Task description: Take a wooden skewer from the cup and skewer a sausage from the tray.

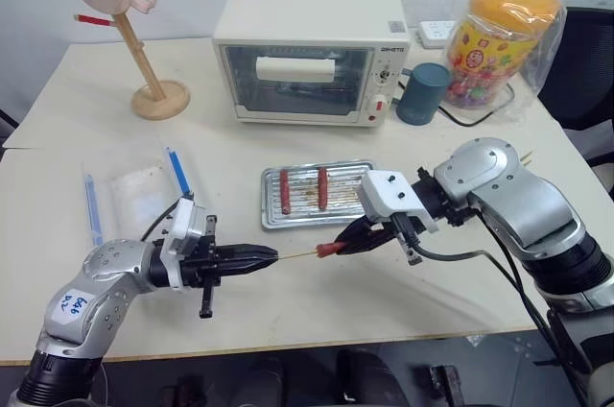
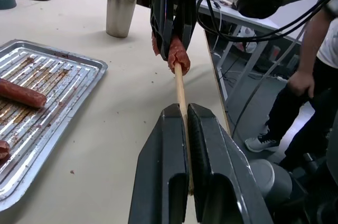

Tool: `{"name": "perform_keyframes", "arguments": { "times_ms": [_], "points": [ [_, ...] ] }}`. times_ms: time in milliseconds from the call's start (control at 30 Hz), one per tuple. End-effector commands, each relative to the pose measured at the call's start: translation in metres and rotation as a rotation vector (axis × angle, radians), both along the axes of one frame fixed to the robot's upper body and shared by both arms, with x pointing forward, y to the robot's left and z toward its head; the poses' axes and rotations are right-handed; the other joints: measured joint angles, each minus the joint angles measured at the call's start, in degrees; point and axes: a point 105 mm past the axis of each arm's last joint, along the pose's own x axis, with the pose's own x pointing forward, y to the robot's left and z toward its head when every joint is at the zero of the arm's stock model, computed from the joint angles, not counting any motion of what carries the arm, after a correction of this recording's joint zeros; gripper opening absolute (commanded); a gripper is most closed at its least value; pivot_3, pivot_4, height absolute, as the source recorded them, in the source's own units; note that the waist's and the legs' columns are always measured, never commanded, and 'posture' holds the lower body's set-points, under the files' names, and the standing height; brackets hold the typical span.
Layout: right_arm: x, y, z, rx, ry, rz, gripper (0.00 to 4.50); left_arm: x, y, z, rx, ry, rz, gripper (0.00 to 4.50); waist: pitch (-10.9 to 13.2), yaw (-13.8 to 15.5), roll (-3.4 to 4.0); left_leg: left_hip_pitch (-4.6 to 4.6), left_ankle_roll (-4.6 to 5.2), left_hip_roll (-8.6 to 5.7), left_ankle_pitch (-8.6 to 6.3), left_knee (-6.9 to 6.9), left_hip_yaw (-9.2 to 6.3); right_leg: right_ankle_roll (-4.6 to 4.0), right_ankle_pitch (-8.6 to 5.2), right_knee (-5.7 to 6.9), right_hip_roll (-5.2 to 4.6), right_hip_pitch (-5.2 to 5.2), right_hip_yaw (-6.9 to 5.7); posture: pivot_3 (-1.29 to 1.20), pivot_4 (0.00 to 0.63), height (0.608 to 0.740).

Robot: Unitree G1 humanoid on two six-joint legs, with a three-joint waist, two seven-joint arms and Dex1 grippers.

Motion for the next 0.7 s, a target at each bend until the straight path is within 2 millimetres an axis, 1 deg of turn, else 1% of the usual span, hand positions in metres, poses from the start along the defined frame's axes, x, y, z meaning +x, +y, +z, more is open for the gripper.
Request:
{"name": "perform_keyframes", "arguments": {
  "times_ms": [33,200,267,300,400,467,500,533,700],
  "points": [
    [-0.01,0.016,0.004,0.001,-0.01,0.08,0.23,-0.003,-0.013,0.007,-0.03,-0.031,-0.054,0.0,0.0,0.0,0.0,0.0,0.0,0.0,0.0,0.0,0.0,0.0,0.0,0.0,0.0,0.0,0.0,0.0,0.15,0.74],
    [-0.01,0.018,0.006,0.024,0.034,0.035,0.23,-0.001,-0.014,0.011,-0.072,-0.026,-0.032,0.0,0.0,-0.02,0.0,-0.01,0.0,0.0,0.0,0.01,0.0,0.0,0.0,0.03,0.0,-0.03,0.0,0.0,0.15,0.74],
    [-0.011,0.017,0.01,0.043,0.039,0.021,0.78,-0.001,-0.012,0.012,-0.083,-0.021,-0.026,0.0,0.0,-0.03,0.0,-0.01,0.0,0.01,0.0,0.01,0.0,0.0,0.0,0.04,0.0,-0.04,0.0,0.0,0.15,0.74],
    [-0.011,0.015,0.01,0.042,0.04,0.022,0.85,-0.002,-0.011,0.012,-0.085,-0.017,-0.022,0.0,0.0,-0.09,0.0,-0.01,0.0,0.01,0.0,0.01,0.0,0.0,0.0,0.05,0.0,-0.04,0.0,0.0,0.15,0.74],
    [-0.012,0.007,0.012,0.04,0.035,0.015,1.68,-0.003,-0.006,0.013,-0.096,-0.011,-0.006,0.0,0.0,-0.02,-0.01,-0.08,-0.01,0.01,0.0,0.03,-0.01,0.0,0.0,0.06,0.0,-0.09,-0.01,0.0,0.15,0.74],
    [-0.012,0.001,0.013,0.036,0.033,0.011,2.03,-0.003,-0.002,0.014,-0.105,-0.01,0.011,0.0,0.0,0.08,-0.01,-0.08,0.0,-0.01,0.0,0.06,-0.01,0.0,0.0,0.05,-0.01,-0.07,-0.01,0.0,0.15,0.74],
    [-0.012,-0.002,0.014,0.033,0.035,0.01,2.37,-0.003,-0.001,0.014,-0.107,-0.009,0.017,0.0,0.01,0.15,-0.01,-0.08,0.0,-0.01,0.0,0.08,-0.01,0.0,0.0,0.05,-0.02,-0.07,-0.02,0.0,0.15,0.74],
    [-0.013,-0.004,0.014,0.033,0.033,0.011,2.59,-0.003,0.0,0.014,-0.109,-0.008,0.024,0.0,0.01,0.18,-0.01,-0.09,0.0,-0.01,0.0,0.08,-0.01,0.0,0.0,0.05,-0.02,-0.07,-0.01,0.0,0.15,0.74],
    [-0.011,-0.014,0.031,0.12,-0.014,0.001,3.75,-0.006,0.011,0.009,-0.113,-0.005,0.091,0.0,0.01,-0.09,-0.01,-0.08,0.0,0.0,0.0,0.06,-0.01,0.0,0.0,0.05,-0.01,-0.07,-0.01,0.0,0.15,0.74]
  ]
}}
